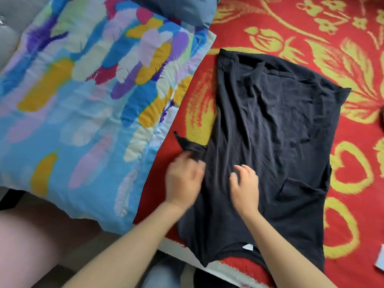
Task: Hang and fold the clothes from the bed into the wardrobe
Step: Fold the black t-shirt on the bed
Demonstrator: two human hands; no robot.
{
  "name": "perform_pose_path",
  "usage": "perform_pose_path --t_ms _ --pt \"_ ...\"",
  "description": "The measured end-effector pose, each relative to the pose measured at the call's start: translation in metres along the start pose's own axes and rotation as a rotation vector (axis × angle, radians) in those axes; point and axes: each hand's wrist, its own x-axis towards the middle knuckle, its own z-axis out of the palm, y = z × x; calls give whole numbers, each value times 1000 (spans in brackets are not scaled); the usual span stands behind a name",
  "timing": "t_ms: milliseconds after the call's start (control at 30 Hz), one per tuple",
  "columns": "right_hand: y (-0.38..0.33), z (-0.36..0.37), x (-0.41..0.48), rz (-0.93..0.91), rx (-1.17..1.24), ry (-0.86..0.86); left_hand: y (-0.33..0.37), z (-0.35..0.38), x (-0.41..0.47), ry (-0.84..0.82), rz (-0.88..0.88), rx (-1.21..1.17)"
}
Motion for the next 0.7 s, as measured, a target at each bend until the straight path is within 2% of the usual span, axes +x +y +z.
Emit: perform_pose_path --t_ms 67,100,167,200,267,333,400,467,600,700 --pt "30 -15 3 211 169 55 37 18 -29 -348 393 37" --pt "46 -23 0 339 237 18 46 29 -48 -566 436 117" --pt "68 -34 -6 634 433 -96 50 38 -70 -904 244 320" --pt "79 -39 -10 772 616 -143 47 41 -78 -941 145 374" --pt "95 -44 -15 911 830 -194 27 42 -90 -978 35 522" --pt "100 -42 -18 885 737 -245 7 38 -101 -1044 -158 602" --pt "105 -34 -21 819 595 -228 -6 33 -104 -952 -296 635" --pt "103 -23 -24 784 537 -228 -16 30 -102 -838 -448 569" --pt "100 -10 -28 789 461 -242 -29 36 -102 -840 -675 363" --pt "91 -5 -28 743 324 -214 -34 37 -101 -717 -844 180"
